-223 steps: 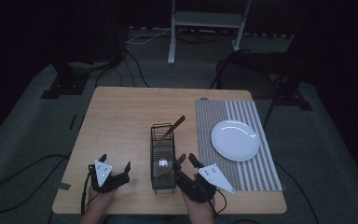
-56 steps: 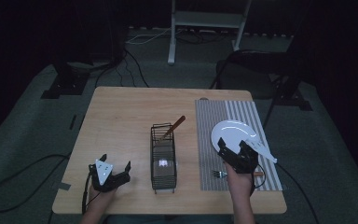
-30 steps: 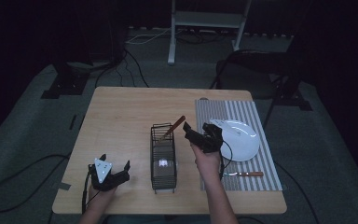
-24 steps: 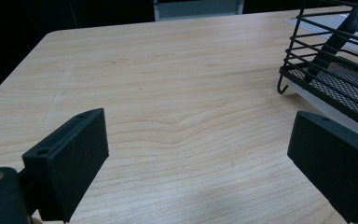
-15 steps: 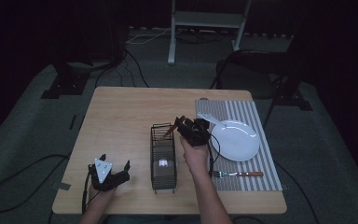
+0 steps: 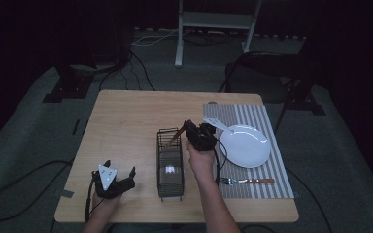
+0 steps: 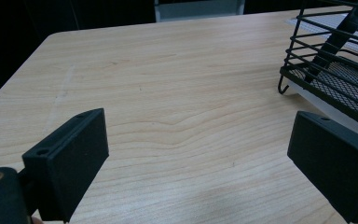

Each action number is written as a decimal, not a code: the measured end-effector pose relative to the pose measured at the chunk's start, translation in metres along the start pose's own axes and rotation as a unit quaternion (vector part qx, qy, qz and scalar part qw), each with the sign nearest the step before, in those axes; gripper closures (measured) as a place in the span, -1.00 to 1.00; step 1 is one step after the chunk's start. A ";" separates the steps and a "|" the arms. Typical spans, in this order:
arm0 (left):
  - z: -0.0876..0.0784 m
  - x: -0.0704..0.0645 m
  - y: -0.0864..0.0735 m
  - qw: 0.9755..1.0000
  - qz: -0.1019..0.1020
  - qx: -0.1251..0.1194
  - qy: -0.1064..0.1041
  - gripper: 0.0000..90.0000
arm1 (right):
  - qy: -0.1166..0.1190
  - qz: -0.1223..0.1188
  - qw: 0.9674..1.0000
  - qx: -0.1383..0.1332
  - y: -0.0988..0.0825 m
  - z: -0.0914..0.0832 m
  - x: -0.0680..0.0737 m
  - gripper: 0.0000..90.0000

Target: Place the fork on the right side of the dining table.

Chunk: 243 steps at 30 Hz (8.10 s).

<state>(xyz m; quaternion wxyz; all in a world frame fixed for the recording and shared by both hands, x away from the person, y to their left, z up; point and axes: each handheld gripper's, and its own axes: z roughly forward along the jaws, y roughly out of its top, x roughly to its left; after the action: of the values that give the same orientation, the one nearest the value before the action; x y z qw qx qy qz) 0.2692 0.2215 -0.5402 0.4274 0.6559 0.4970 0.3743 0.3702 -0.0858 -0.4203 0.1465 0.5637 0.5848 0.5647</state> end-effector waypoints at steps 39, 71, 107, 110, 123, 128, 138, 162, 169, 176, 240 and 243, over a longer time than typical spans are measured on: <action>0.000 0.001 0.000 1.000 -0.002 0.003 0.002 -0.89 | 0.063 -0.011 0.995 -0.081 0.092 -0.060 0.012 0.79; 0.001 0.000 0.001 1.000 -0.005 0.005 0.002 -0.89 | -0.114 0.138 0.980 -0.086 0.133 -0.017 -0.149 0.79; 0.000 0.001 0.000 1.000 0.001 0.000 -0.006 -0.89 | -0.205 0.393 0.895 -0.044 0.105 0.028 -0.274 0.78; 0.000 0.001 0.000 1.000 0.001 0.000 -0.007 -0.89 | -0.212 0.399 0.891 -0.047 0.104 0.031 -0.277 0.78; 0.000 0.001 0.000 1.000 -0.002 0.000 -0.007 -0.89 | -0.232 0.411 0.879 -0.067 0.097 0.038 -0.282 0.76; 0.000 0.000 0.000 1.000 0.001 -0.001 -0.007 -0.89 | -0.237 0.407 0.880 -0.064 0.095 0.041 -0.288 0.74; 0.000 0.001 0.000 1.000 -0.002 -0.001 -0.007 -0.89 | -0.267 0.389 0.881 -0.044 0.084 0.051 -0.299 0.64; 0.000 0.001 0.000 1.000 -0.002 -0.003 -0.011 -0.89 | -0.283 0.308 0.908 0.026 0.088 0.058 -0.309 -0.09; 0.000 0.001 0.000 1.000 -0.003 -0.003 -0.012 -0.89 | -0.265 0.299 0.916 0.038 0.087 0.055 -0.308 -0.27; 0.000 0.002 0.000 1.000 -0.003 -0.002 -0.012 -0.89 | -0.233 0.175 0.948 0.131 0.085 0.068 -0.284 -0.57; 0.001 0.002 0.000 1.000 -0.004 -0.001 -0.018 -0.89 | -0.084 -0.097 0.981 0.144 0.063 0.036 -0.125 -0.76; 0.001 0.002 0.000 1.000 -0.005 -0.001 -0.016 -0.89 | -0.069 -0.111 0.984 0.123 0.055 0.010 -0.111 -0.75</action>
<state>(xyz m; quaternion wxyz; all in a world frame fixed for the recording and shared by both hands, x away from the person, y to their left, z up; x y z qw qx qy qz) 0.2706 0.2231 -0.5401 0.4375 0.6594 0.4928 0.3619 0.4410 -0.1875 -0.4292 0.1780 0.5464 0.6971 0.4289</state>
